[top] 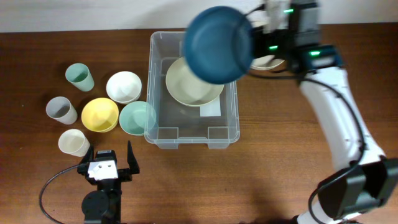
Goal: Pack container
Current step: 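Lift the blue plate and place it onto the cream plate in the container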
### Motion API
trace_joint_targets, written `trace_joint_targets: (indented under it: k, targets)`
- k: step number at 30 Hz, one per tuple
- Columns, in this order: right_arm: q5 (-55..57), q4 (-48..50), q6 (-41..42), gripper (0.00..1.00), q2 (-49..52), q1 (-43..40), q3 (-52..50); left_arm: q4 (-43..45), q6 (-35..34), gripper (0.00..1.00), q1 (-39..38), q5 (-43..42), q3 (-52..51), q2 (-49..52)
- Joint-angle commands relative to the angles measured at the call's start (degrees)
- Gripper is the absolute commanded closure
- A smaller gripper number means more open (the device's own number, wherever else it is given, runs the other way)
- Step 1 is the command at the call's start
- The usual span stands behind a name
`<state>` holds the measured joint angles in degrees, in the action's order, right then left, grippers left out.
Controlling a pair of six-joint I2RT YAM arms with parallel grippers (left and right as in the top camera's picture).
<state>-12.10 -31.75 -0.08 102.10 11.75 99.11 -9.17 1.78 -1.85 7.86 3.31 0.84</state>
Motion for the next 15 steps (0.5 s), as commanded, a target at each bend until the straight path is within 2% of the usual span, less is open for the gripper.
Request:
trace_joint_targets:
  k: [1, 15]
  targets:
    - [11.3, 1.8, 1.0, 0.96, 2.9, 5.0, 0.5, 0.2, 0.9, 0.00, 0.2, -0.6, -0.6, -0.4]
    - [10.2, 7.2, 4.0, 0.96, 13.5, 7.5, 0.5, 0.2, 0.9, 0.00, 0.2, -0.6, -0.6, -0.4]
